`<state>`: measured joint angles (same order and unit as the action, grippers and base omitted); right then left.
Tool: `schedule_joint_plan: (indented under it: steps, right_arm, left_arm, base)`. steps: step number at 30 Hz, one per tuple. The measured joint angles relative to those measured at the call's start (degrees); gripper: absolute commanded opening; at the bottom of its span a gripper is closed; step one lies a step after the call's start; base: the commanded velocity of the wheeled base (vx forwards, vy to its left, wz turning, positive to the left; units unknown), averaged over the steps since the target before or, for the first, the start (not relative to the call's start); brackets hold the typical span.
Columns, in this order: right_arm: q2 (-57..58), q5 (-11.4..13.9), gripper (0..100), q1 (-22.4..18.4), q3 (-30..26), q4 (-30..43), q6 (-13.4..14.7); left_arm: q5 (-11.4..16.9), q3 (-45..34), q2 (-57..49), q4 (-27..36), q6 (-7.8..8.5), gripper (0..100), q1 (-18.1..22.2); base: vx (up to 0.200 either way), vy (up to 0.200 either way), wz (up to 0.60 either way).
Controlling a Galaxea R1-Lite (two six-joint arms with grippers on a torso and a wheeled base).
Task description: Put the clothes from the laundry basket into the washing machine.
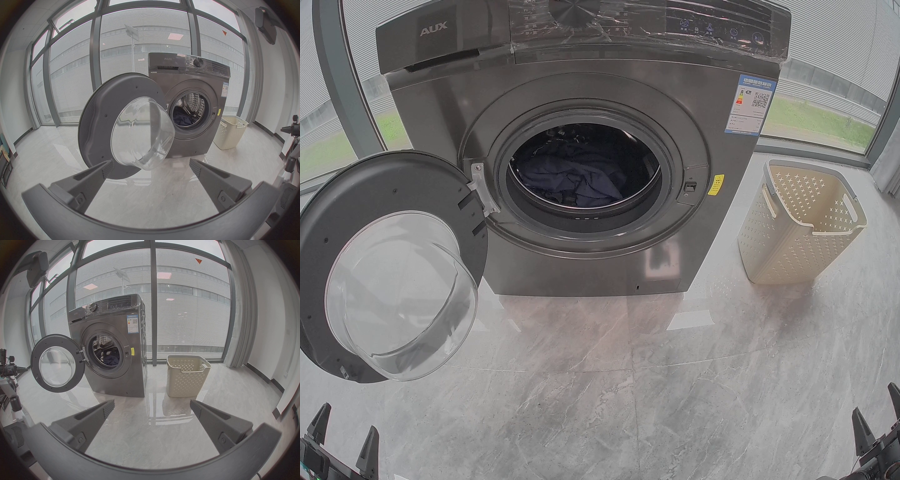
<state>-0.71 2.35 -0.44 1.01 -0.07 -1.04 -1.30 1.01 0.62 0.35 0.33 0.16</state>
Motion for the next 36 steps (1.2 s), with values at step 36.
schedule_joint_plan:
  steps: [36]
  right_arm:
    - [-0.1,0.0,100,-0.1,0.0,0.0,0.0]
  left_arm:
    - [0.0,0.0,0.1,0.1,-1.99,100,0.0]
  base:
    - [0.000,0.061,0.00]
